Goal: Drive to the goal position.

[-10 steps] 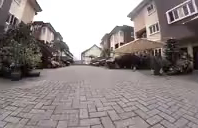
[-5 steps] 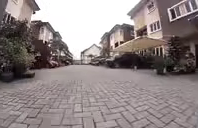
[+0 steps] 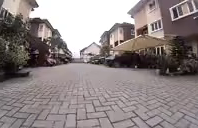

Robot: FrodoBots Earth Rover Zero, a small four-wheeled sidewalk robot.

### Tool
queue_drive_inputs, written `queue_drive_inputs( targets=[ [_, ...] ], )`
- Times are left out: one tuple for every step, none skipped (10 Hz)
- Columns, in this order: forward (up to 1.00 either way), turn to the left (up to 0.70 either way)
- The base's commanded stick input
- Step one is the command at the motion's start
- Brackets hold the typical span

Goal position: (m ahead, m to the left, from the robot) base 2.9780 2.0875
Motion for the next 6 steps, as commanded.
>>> queue_drive_inputs(
  targets=[
    [0.7,0.32],
    [0.7,0.27],
    [0.7,0.23],
    [0.7,0.18],
    [0.7,0.14],
    [0.7,0.1]
  ],
)
